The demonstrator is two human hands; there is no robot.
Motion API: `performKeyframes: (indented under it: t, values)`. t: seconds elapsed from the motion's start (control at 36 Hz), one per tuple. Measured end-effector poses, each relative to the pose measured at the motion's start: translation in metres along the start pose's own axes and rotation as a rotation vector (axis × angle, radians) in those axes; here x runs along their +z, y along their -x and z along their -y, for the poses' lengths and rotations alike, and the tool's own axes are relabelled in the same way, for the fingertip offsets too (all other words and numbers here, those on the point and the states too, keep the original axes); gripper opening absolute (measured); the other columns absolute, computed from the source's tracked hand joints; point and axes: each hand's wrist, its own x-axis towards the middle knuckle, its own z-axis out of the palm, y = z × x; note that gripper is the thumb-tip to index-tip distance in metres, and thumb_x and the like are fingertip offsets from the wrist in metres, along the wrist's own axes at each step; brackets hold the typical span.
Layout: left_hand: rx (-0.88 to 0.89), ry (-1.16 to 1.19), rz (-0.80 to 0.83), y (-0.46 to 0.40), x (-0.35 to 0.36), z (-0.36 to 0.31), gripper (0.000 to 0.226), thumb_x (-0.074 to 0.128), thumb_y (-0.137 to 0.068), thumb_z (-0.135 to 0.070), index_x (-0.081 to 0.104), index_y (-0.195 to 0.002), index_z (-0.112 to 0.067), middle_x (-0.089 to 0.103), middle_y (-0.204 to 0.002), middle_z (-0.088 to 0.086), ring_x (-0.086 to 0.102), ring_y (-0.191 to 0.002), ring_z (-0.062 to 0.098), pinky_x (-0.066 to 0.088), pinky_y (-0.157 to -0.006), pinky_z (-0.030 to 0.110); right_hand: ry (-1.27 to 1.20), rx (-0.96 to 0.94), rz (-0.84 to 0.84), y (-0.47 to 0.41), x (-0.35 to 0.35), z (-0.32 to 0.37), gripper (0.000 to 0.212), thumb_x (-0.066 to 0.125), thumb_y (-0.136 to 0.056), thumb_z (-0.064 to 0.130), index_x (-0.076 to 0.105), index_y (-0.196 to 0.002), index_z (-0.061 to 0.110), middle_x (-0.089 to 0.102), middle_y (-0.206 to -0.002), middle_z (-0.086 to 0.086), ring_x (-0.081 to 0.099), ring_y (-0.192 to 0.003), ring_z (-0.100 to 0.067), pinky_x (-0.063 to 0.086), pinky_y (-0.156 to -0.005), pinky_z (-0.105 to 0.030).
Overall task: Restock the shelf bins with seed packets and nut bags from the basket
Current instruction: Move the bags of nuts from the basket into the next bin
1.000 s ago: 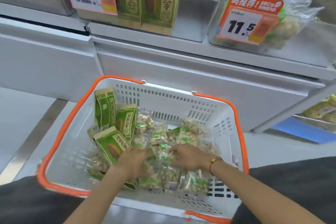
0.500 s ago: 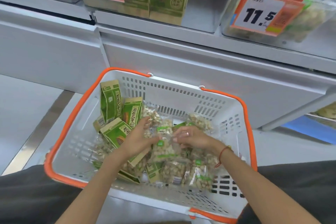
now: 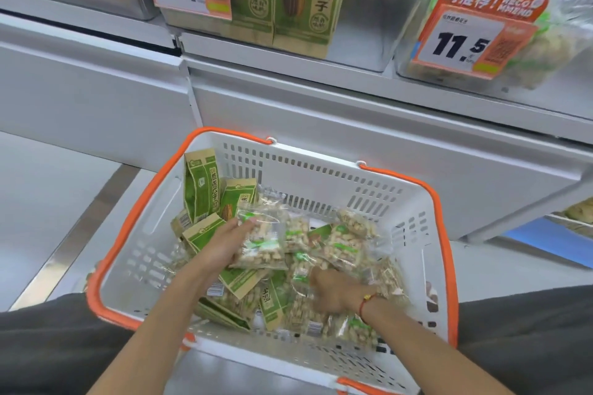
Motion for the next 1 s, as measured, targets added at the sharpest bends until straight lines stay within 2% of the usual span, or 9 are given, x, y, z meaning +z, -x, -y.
performKeyframes:
  t: [0.08,0.14,0.19,0.31,0.39,0.53,0.69,0.83,1.0]
  values:
    - [-0.036,0.034,0.026,0.003,0.001,-0.001,0.048,0.042,-0.098,-0.033,0.042,-0.136,-0.003,0.062,-0.105,0.022,0.067,-0.087,0.023,0.052,-0.09,0.035,0.046,-0.05,-0.045,0.0,0.004,0.002,0.035,0.058,-0.089,0.012,0.051,-0.123,0.01,0.059,-0.116,-0.009,0.058,-0.103,-0.026,0.051,-0.086,-0.037]
    - [-0.036,0.03,0.063,0.002,0.001,0.0,0.041,0.038,-0.1,-0.032,0.044,-0.134,-0.009,0.056,-0.113,0.013,0.059,-0.109,0.031,0.047,-0.094,0.032,-0.003,-0.092,-0.06,0.0,0.001,0.0,0.007,0.061,-0.088,0.012,0.066,-0.092,0.014,0.063,-0.09,-0.005,0.06,-0.083,-0.02,0.052,-0.073,-0.031]
    - [-0.032,0.061,0.054,0.003,-0.001,-0.001,0.043,0.033,-0.103,-0.026,0.032,-0.142,-0.009,0.044,-0.13,0.003,0.041,-0.131,0.031,0.038,-0.094,0.03,-0.096,-0.104,-0.115,0.004,-0.011,-0.001,0.031,0.062,-0.088,0.013,0.051,-0.06,0.021,0.046,-0.062,0.005,0.045,-0.056,-0.01,0.039,-0.053,-0.019]
    - [0.021,0.099,0.02,0.002,-0.006,-0.005,0.037,0.031,-0.104,-0.022,0.037,-0.139,-0.01,0.051,-0.127,0.002,0.052,-0.117,0.023,0.04,-0.088,0.027,-0.338,-0.108,-0.397,0.015,-0.053,-0.008,0.024,0.065,-0.088,0.019,0.06,-0.064,0.019,0.048,-0.061,0.003,0.043,-0.05,-0.009,0.039,-0.052,-0.017]
    - [0.017,0.17,-0.079,-0.005,-0.008,-0.007,0.021,0.033,-0.104,-0.023,0.053,-0.104,-0.016,0.056,-0.067,-0.005,0.058,-0.066,0.008,0.047,-0.062,0.018,-0.412,-0.119,-0.855,0.022,-0.078,-0.01,0.018,0.07,-0.084,0.017,0.065,-0.066,0.016,0.063,-0.065,0.003,0.058,-0.062,-0.012,0.048,-0.061,-0.025]
    - [0.042,0.16,-0.089,-0.014,0.003,-0.01,0.024,0.031,-0.104,-0.026,0.054,-0.102,-0.021,0.047,-0.063,0.0,0.057,-0.071,0.014,0.045,-0.056,0.018,-0.248,-0.419,-1.304,0.046,-0.09,0.02,0.016,0.076,-0.078,0.019,0.076,-0.094,0.023,0.068,-0.078,0.006,0.059,-0.07,-0.009,0.049,-0.058,-0.021]
    - [0.008,0.301,0.062,-0.003,0.012,-0.025,0.039,0.029,-0.103,-0.036,0.044,-0.129,-0.011,0.063,-0.114,0.017,0.064,-0.1,0.026,0.05,-0.09,0.038,0.117,-0.671,-1.295,0.043,-0.069,0.036,0.018,0.076,-0.075,0.023,0.076,-0.092,0.025,0.067,-0.082,0.005,0.062,-0.072,-0.014,0.05,-0.05,-0.022]
    - [0.068,0.302,0.106,-0.004,0.009,-0.023,0.051,0.047,-0.088,-0.058,0.046,-0.123,-0.022,0.069,-0.109,0.01,0.067,-0.1,0.022,0.049,-0.096,0.041,0.152,-0.679,-1.26,0.041,-0.063,0.034,0.024,0.078,-0.074,0.024,0.075,-0.096,0.03,0.07,-0.086,0.005,0.063,-0.069,-0.011,0.047,-0.047,-0.017]
    - [0.106,0.274,0.036,-0.003,0.001,-0.015,0.082,0.073,-0.07,-0.052,0.044,-0.137,-0.015,0.062,-0.122,0.003,0.067,-0.097,0.01,0.049,-0.077,0.025,-0.011,-0.515,-0.81,0.044,-0.075,0.039,0.028,0.064,-0.087,0.029,0.066,-0.113,0.039,0.058,-0.122,0.017,0.048,-0.114,-0.004,0.045,-0.091,-0.027]
